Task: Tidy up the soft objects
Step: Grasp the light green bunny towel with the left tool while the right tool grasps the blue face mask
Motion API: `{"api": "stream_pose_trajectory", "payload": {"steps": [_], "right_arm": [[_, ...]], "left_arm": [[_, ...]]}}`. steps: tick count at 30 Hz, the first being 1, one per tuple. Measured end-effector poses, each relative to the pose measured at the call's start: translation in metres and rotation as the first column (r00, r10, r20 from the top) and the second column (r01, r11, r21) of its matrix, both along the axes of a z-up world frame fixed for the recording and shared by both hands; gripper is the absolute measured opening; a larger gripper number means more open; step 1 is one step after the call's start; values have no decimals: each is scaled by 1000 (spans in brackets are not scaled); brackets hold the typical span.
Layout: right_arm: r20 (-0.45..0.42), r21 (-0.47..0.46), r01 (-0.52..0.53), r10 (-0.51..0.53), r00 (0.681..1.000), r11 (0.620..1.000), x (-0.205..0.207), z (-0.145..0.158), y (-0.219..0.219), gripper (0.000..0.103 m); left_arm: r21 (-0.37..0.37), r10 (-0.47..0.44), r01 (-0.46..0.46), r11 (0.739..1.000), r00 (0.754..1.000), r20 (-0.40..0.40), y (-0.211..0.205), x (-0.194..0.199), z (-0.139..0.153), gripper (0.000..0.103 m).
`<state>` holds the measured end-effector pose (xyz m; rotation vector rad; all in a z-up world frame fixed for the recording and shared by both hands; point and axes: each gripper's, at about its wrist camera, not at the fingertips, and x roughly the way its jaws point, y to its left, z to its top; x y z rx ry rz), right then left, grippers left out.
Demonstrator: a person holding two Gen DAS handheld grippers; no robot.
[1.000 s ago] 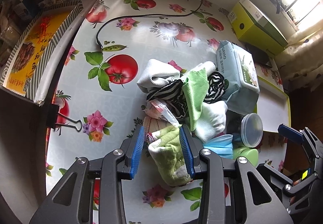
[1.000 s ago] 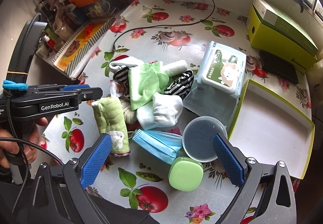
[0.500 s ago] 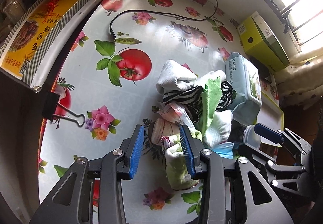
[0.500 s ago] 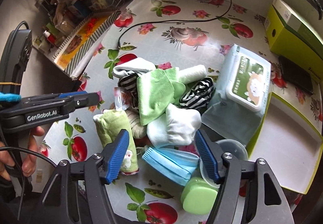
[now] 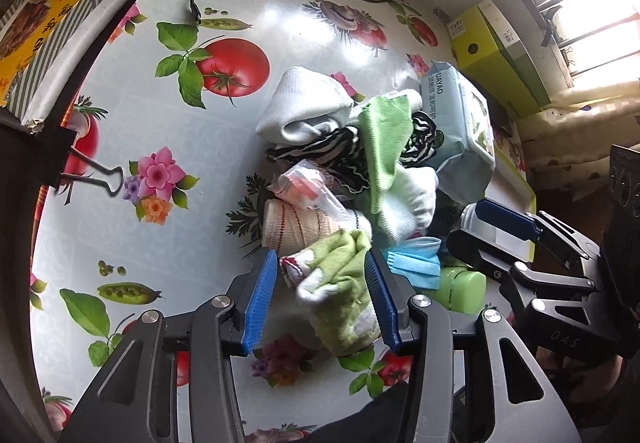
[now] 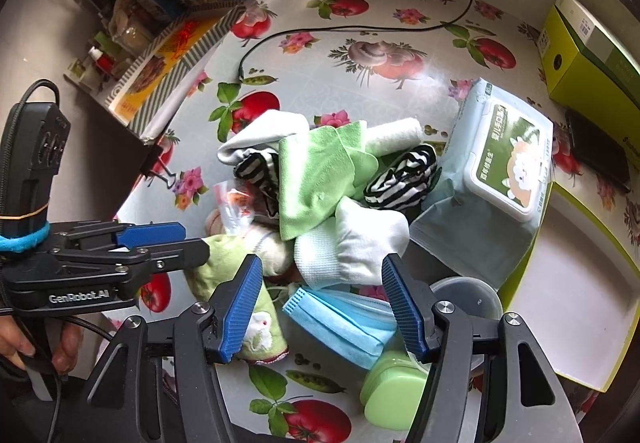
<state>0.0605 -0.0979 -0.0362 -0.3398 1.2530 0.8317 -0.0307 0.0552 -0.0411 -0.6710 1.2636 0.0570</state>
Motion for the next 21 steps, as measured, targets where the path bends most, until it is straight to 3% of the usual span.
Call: {"api": "stream_pose_trajectory", "payload": {"steps": [3, 12, 17, 21], "right_arm": [[-4, 4, 9, -8, 1000, 1000, 0, 0, -5, 63], [-12, 2, 9, -9, 1000, 1000, -1, -1, -11, 63], [-11, -7, -1, 1, 1000, 1000, -3, -1, -14, 63], [-4, -19, -32, 32, 999, 999, -6, -1, -15, 63]], "left_arm": [[-19, -18, 18, 1000, 1000, 4, -3, -3, 1, 47], [-110, -43, 33, 993, 994, -98, -15, -3, -34, 47], [-153, -16, 0, 988, 994, -108, -13, -2, -43, 47], [-149, -1, -11, 989, 997, -80, -11, -2, -38, 25]]}}
